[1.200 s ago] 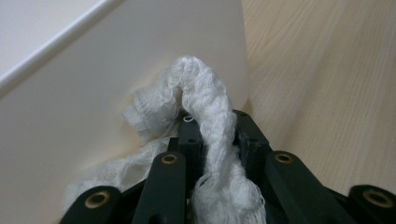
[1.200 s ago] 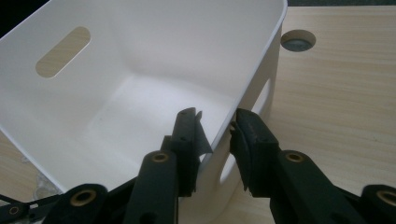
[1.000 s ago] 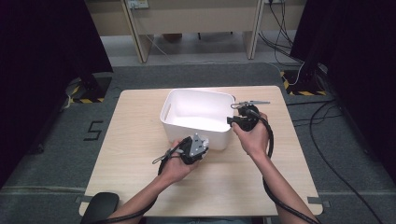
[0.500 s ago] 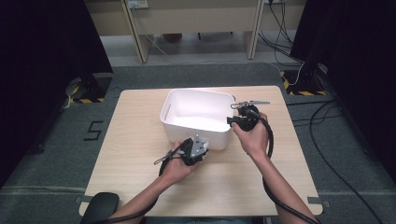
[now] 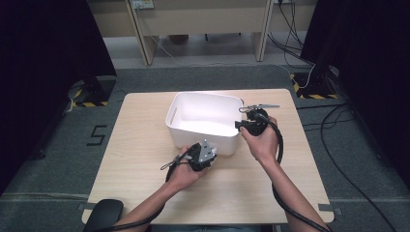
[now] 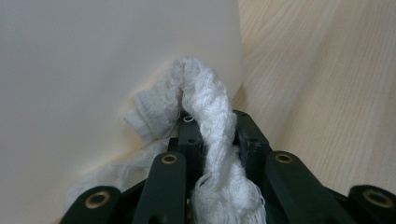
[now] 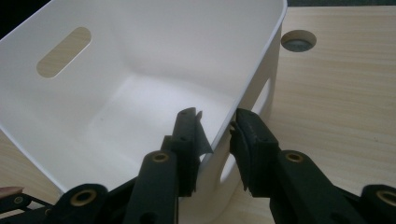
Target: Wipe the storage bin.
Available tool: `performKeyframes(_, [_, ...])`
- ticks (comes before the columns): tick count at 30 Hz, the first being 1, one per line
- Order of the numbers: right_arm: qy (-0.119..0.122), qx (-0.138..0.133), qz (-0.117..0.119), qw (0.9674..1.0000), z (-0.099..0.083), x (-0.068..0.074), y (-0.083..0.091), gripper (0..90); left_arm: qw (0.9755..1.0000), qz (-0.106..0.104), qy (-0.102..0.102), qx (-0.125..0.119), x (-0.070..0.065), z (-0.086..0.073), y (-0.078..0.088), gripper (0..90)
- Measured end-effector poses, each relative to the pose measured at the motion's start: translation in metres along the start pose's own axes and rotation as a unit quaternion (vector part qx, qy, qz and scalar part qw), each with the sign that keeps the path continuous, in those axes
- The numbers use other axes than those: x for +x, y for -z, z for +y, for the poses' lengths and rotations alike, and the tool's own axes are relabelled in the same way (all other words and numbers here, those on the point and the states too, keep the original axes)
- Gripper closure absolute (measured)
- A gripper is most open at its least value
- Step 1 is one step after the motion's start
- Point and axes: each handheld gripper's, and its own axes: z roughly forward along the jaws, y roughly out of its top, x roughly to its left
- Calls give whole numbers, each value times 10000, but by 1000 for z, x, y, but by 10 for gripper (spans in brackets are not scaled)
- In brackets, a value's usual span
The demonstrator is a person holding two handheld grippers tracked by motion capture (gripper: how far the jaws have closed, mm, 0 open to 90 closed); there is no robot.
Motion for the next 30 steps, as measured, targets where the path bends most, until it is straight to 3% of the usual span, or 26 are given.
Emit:
performKeyframes(13, [5, -2, -1, 10000, 0, 0, 0, 707, 10000, -32, 14, -68, -2, 5, 0, 755])
performKeyframes(30, [4, -2, -5, 10000, 0, 0, 0, 708, 9996, 44, 13, -265, 2, 16, 15, 756])
